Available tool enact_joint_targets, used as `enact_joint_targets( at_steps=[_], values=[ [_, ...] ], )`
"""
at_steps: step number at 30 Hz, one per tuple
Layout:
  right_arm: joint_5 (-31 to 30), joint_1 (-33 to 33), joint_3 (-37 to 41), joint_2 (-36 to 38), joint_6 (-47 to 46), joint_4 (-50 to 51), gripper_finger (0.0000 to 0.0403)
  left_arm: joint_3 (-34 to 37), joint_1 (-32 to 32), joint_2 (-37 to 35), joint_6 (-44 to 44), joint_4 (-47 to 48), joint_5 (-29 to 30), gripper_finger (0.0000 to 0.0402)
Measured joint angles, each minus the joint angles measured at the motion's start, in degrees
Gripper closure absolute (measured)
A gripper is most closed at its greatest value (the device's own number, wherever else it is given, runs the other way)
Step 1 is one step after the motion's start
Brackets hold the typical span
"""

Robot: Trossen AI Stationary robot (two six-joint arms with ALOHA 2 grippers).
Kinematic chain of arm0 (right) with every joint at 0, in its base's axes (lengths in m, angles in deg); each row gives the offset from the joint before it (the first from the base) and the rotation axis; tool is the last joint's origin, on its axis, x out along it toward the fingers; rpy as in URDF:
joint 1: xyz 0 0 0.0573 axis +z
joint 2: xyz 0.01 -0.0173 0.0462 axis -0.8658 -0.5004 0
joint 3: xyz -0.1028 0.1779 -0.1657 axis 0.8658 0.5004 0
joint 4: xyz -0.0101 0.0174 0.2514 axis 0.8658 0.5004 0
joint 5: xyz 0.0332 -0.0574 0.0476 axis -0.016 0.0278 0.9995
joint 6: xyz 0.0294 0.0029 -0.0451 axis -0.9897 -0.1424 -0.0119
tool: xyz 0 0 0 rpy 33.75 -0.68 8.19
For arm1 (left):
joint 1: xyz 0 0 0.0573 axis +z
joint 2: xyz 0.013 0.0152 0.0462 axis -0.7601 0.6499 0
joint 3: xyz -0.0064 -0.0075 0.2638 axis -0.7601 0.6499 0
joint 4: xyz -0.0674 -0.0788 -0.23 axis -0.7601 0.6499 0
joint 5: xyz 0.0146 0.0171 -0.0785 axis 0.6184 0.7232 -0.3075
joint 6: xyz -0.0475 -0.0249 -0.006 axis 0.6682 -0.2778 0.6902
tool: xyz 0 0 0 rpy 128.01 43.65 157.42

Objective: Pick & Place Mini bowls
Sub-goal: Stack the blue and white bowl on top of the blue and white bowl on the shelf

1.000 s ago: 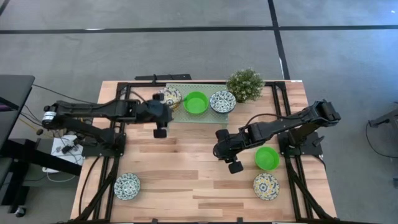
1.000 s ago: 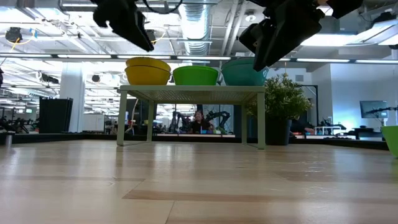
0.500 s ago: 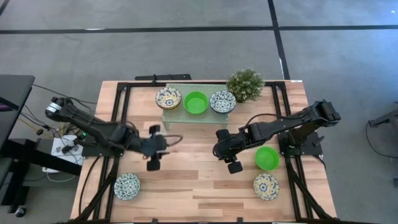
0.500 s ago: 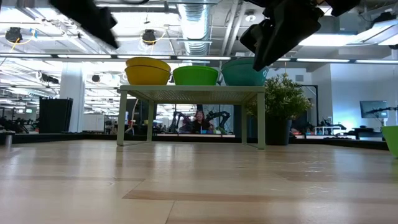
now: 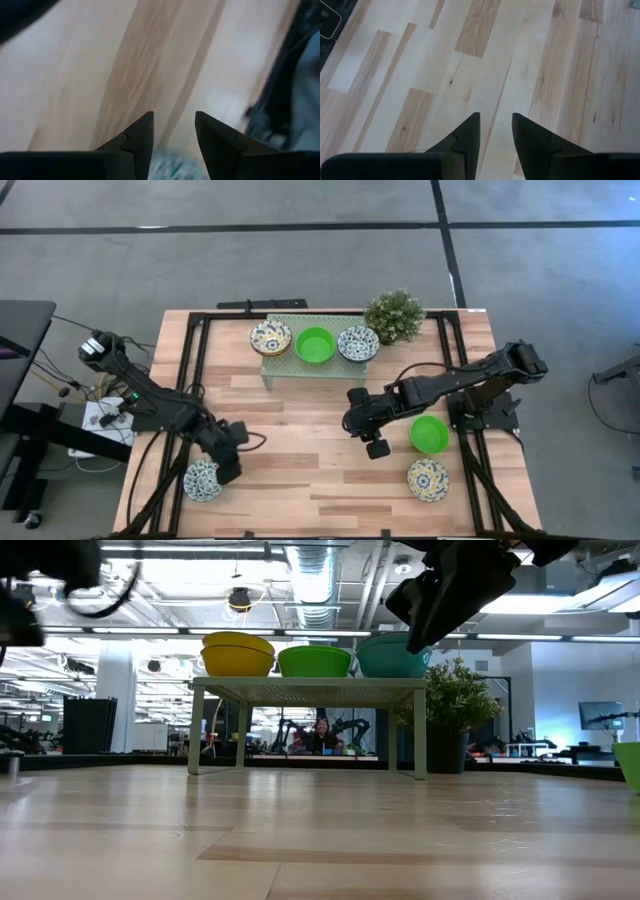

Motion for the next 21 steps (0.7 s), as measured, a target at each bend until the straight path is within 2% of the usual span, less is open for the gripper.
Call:
enact_joint_targets(
  at_steps=[6, 12, 21],
  values=[
    [0.01, 0.00, 0.00, 0.00, 0.51, -1.33, 0.0295, 1.98, -5.73, 0.00, 1.70, 8.83, -2.25, 0.0257],
    [0.02, 0.02, 0.02, 0.00, 1.16, -1.46, 0.0295, 6.11, -9.08, 0.00, 7.83, 9.11, -6.83, 0.0257],
    [0.01, -0.01, 0.02, 0.00, 1.55, -1.49, 0.0295, 8.66, -9.94, 0.00, 7.87, 8.96, -6.78, 0.0259]
  ],
)
